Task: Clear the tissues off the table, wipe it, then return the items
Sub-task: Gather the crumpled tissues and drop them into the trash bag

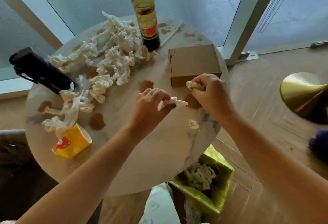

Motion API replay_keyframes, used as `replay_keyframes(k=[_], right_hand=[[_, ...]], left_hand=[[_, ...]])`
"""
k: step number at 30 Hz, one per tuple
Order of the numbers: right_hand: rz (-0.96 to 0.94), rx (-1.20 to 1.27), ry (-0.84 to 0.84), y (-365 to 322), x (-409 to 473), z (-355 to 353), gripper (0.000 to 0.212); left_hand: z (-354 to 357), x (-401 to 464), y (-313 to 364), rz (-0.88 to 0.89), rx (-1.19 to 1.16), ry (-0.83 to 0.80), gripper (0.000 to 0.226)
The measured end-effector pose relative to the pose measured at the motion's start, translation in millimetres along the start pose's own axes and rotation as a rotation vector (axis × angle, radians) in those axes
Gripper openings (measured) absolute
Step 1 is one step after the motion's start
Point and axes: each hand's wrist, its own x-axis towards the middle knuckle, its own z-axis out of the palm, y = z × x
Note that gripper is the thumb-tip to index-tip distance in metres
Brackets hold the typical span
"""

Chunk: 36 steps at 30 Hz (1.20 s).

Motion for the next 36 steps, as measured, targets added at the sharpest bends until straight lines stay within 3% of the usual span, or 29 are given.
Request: replay_keyframes(k=[6, 12, 17, 25, 36], right_hand=[[0.299, 0.049, -0.031, 53, -139, -19, 0.008], [0.612, -0.012, -0.235, 102, -235, 1, 0.016], [0.752, 0.014, -0.371, 117, -265, -3, 0.035], [0.577, 0.011, -0.231, 100, -240, -37, 0.029], [0.069, 0.028, -0.004, 11, -74, -53, 0.024]], left_hand=[[49, -89, 75, 0.035, -0.175, -0.229, 0.022], [96, -140, 102, 0.069, -0.086, -0.507, 0.02], [100, -158, 106, -0.003, -0.044, -0.54, 0.029], [66, -144, 112, -0.071, -0.053, -0.377, 0.021], [-11, -60, 63, -0.123, 0.031, -0.099, 0.019]])
